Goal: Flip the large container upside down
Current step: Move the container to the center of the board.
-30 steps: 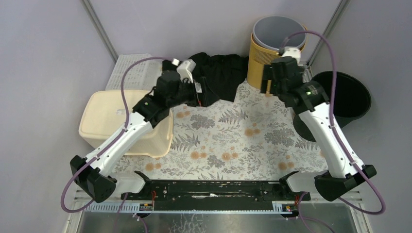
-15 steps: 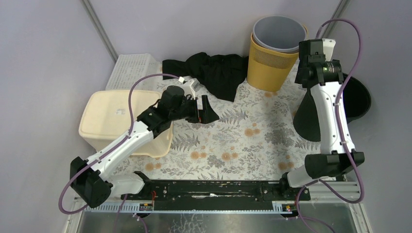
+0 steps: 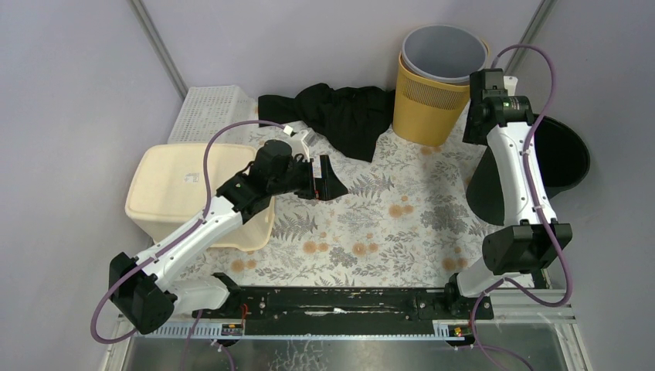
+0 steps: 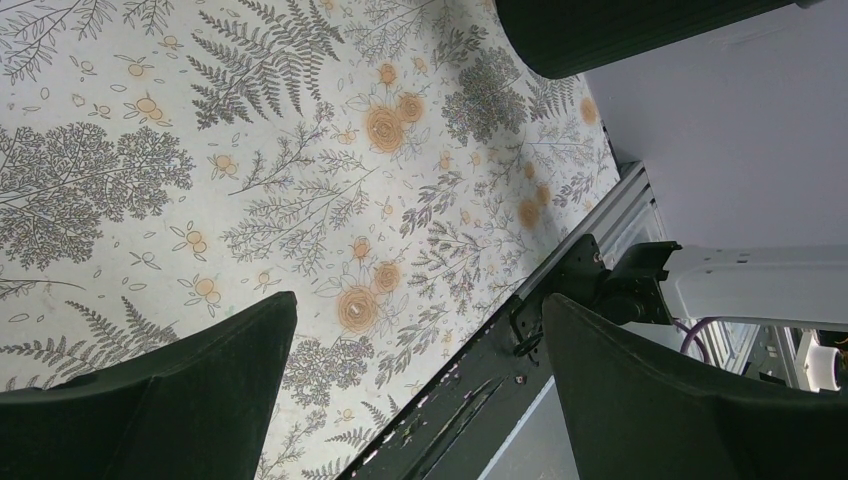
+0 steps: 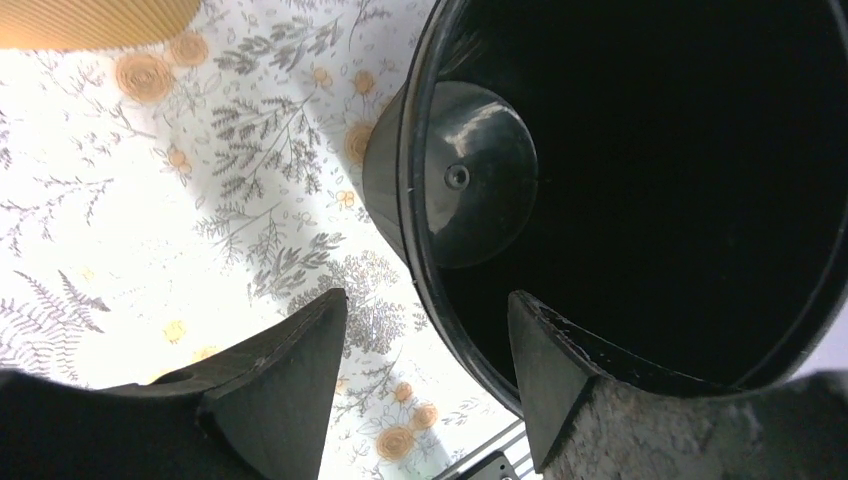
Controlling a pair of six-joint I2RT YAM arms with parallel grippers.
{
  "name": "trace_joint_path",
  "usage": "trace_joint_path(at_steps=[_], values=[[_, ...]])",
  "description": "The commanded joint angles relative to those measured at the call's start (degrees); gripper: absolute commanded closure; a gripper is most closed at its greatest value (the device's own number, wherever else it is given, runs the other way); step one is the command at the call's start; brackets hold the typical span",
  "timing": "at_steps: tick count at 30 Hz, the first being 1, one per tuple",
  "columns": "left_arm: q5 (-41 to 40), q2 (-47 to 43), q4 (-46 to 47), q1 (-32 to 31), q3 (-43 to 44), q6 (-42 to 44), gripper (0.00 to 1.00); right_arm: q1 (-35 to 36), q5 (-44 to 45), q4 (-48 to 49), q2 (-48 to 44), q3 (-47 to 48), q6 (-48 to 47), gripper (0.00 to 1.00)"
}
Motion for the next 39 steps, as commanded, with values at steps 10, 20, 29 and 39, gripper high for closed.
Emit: trace_joint_path(at_steps=[10, 20, 29, 39], values=[[1.0, -1.0, 4.6, -0.5, -1.5, -0.8, 0.00, -0.4, -4.1, 3.9, 0.8, -5.9, -0.5, 0.42], [0.7, -1.0, 4.6, -0.5, -1.4, -1.4, 0.00, -0.4, -9.6, 4.8, 0.9, -8.6, -1.0, 0.80], [0.2, -1.5, 3.9, -0.6, -1.1, -1.6, 0.00, -0.4, -13.0, 5.0, 0.6, -10.2, -1.2, 1.00], [-1.2, -3.2, 1.1, -0.7, 1.0, -1.0, 0.00, 0.6, -27.5, 4.9, -5.6, -9.5, -0.1, 1.00]])
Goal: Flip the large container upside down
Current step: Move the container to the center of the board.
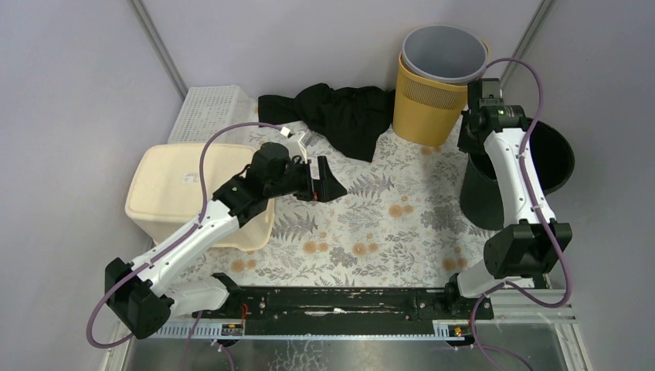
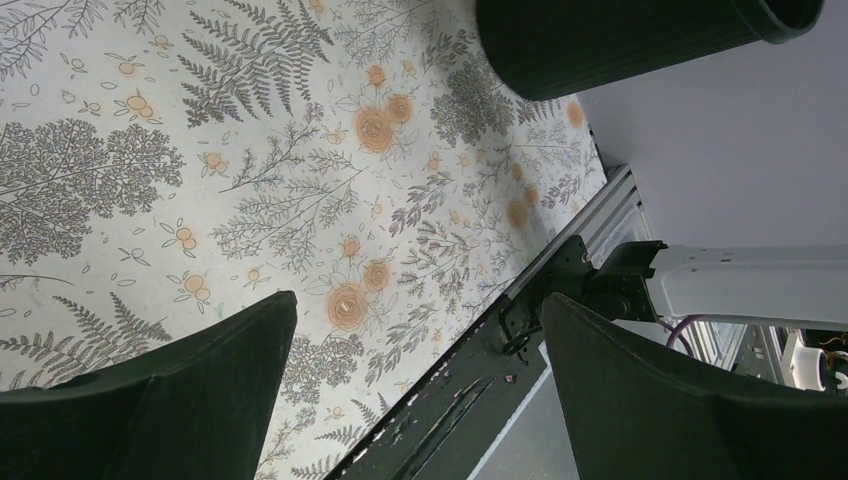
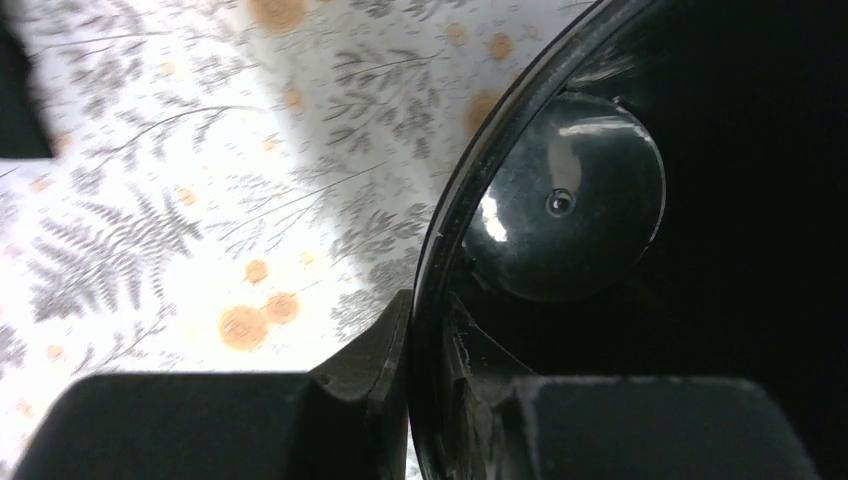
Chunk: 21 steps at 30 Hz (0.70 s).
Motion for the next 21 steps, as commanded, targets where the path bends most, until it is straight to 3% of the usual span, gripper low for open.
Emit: trace_joint_path(at_steps=[1, 11, 21], values=[[-1.0, -1.5, 0.1, -0.4, 2.5, 0.3, 0.00, 1.7, -14.4, -1.9, -5.4, -0.3, 2.2, 1.00], [-3.5, -5.7, -7.6, -0.3, 6.9, 2.6, 0.00, 16.4, -20.0, -1.6, -9.9, -1.8, 6.2, 1.00], [-5.9, -11.1, -9.3, -0.4, 3.1, 0.7, 0.00, 34.5, -15.7, 0.0, -8.2, -3.5, 10.1, 1.00]])
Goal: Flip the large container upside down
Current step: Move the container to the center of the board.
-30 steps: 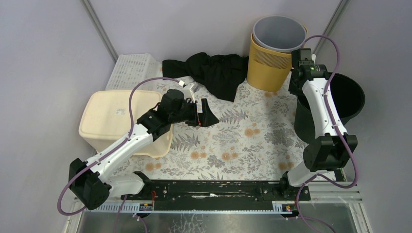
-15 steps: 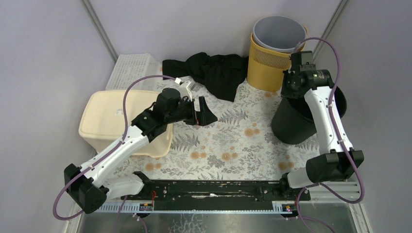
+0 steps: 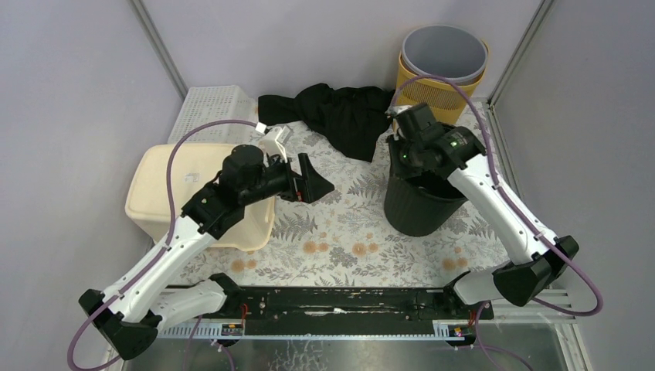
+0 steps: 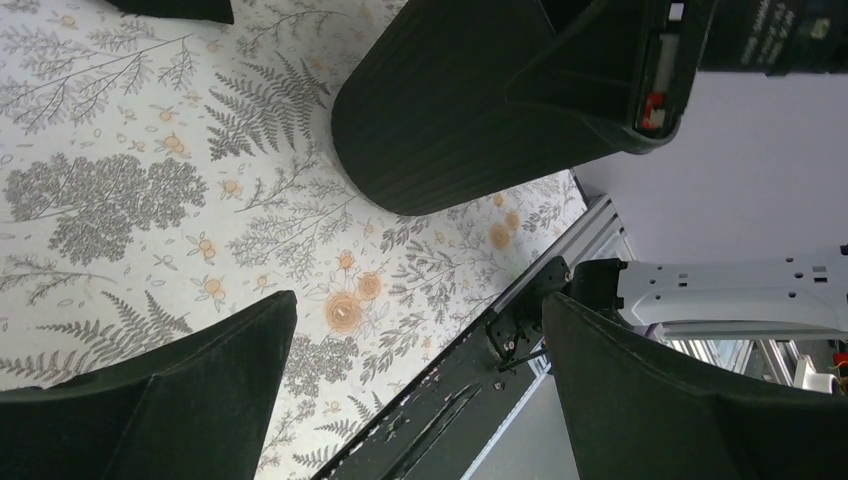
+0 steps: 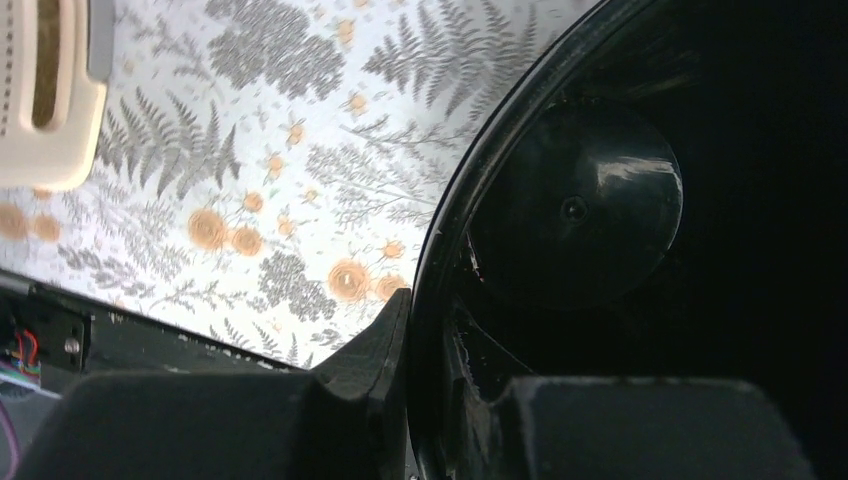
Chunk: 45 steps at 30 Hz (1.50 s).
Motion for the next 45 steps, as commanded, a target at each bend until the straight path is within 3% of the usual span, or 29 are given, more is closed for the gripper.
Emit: trace_joint_path(at_steps=[1, 6, 12, 19, 45], values=[[-2.8, -2.0, -2.3, -0.3, -1.4, -0.6, 0.00, 6.3, -1.1, 2.0, 0.5, -0.9, 4.9, 0.99], [-4.2, -2.5, -3.9, -0.4, -0.8, -0.9, 0.00, 8.8, 0.3, 1.2, -0.2, -3.1, 5.6, 0.91], [-4.0, -1.5, -4.2, -0.4, -0.2, -0.9, 0.00, 9.0, 3.0, -2.1, -1.1, -2.9, 6.0, 0.63], [-3.3, -0.7, -3.9, -0.4, -0.1, -1.0, 0.00, 9.0, 4.8, -6.1, 0.6, 0.2, 5.9, 0.43], [-2.4, -1.8, -3.5, -0.3, -1.7, -0.9, 0.00, 9.7, 5.8, -12.7, 11.4, 9.5, 2.4, 0.51]])
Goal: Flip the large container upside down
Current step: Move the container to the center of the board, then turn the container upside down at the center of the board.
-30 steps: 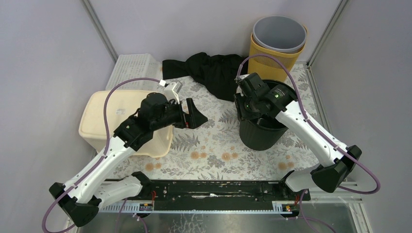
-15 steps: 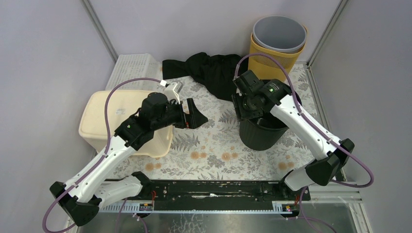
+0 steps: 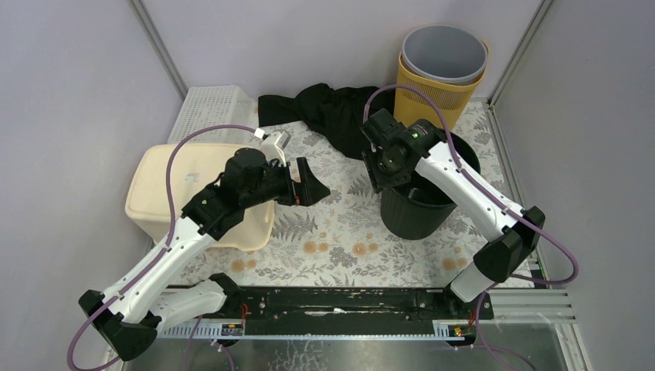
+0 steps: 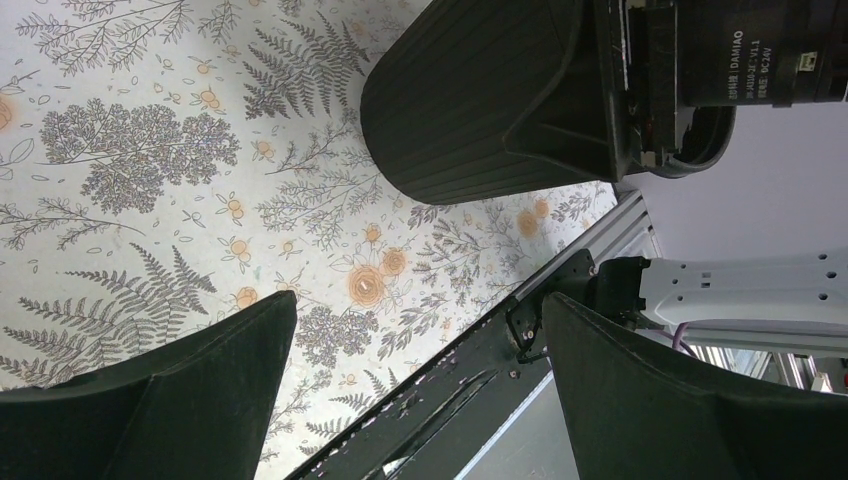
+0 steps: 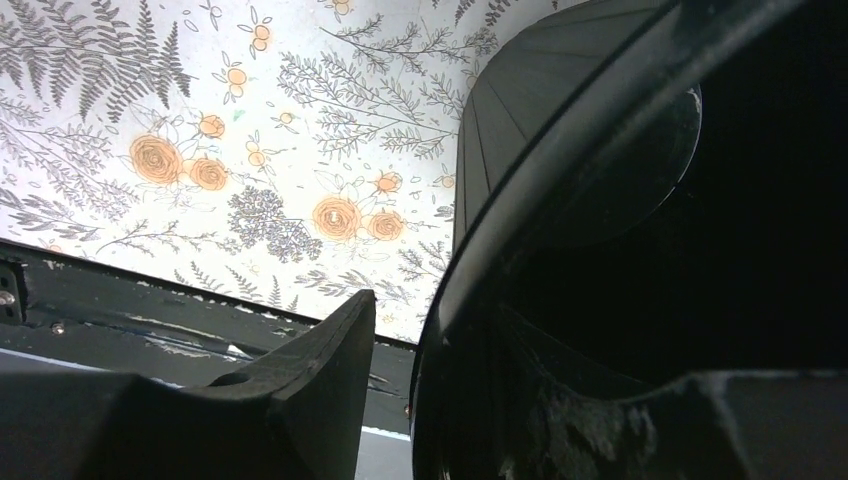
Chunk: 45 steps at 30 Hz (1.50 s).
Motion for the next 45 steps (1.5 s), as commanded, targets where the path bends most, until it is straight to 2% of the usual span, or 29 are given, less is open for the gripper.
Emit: trace_joint_path(at_steps=[1, 6, 11, 22, 32, 45], values=[[0.8, -0.7, 1.2, -0.3, -0.5, 0.0, 0.00, 0.6, 1.8, -2.4, 1.5, 4.1, -1.7, 0.52], [1.4, -0.8, 1.5, -0.3, -1.0, -0.4, 0.00, 0.6, 2.4, -3.5, 2.4, 5.9, -2.5, 0.73], [1.7, -0.8, 2.3, -0.3, -1.7, -0.6, 0.00, 0.6, 2.8, -3.9, 2.7, 7.1, -3.1, 0.99], [3.2, -1.3, 2.6, -0.3, -1.7, -1.5, 0.00, 0.6, 2.2, -3.0, 1.4, 10.8, -4.0, 1.00], [3.6, -3.5, 3.3, -0.3, -2.5, -1.8, 0.00, 0.6, -0.4, -3.1, 1.8, 22.1, -2.8, 1.00], [3.8, -5.9, 2.1, -0.4, 1.3, -2.7, 0.00, 0.4, -6.0, 8.3, -2.9, 22.0, 0.7, 1.00]])
